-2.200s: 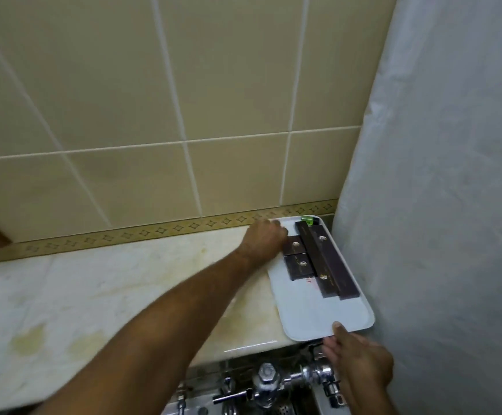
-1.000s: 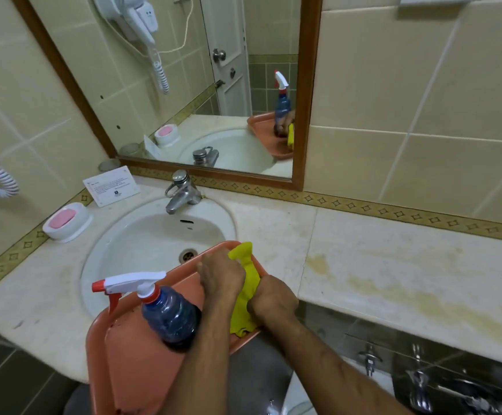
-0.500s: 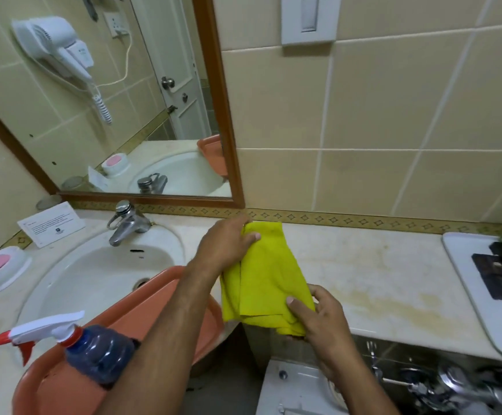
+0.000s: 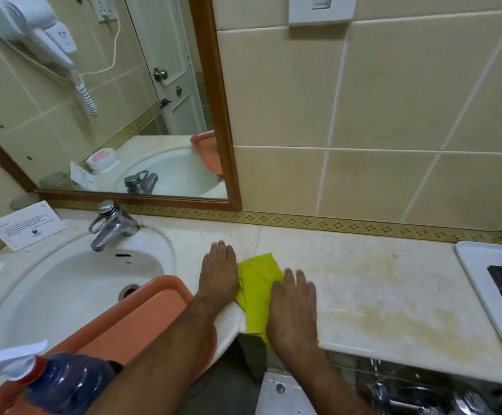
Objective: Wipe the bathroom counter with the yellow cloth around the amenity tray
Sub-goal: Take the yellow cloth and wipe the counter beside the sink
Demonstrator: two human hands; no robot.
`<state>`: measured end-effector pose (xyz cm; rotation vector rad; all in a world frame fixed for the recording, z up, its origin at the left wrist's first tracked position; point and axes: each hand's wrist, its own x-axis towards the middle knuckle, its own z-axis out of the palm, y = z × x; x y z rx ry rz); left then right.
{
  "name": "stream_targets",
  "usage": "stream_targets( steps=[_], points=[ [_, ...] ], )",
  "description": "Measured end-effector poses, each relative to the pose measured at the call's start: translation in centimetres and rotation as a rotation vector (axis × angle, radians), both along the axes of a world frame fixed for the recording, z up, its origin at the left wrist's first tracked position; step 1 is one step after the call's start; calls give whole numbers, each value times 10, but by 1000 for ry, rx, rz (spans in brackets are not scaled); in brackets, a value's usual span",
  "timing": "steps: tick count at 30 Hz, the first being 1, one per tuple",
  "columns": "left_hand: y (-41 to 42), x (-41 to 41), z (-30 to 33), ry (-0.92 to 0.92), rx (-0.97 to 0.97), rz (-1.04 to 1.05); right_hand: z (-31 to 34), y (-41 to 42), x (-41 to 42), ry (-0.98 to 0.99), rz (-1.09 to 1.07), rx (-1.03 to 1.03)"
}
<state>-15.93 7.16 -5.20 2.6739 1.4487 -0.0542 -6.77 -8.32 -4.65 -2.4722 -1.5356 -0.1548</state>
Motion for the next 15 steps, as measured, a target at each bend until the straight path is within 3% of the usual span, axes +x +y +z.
stream_targets(
  steps=[4, 7, 15],
  points=[
    [-15, -4, -19, 4, -83, 39, -17, 29, -6, 46, 269, -111],
    [-10, 0, -27, 16, -99, 41, -41, 37, -11, 98, 255, -184],
    [-17, 0, -17, -44, -109, 16, -43, 42, -14, 188, 145, -117]
  ],
)
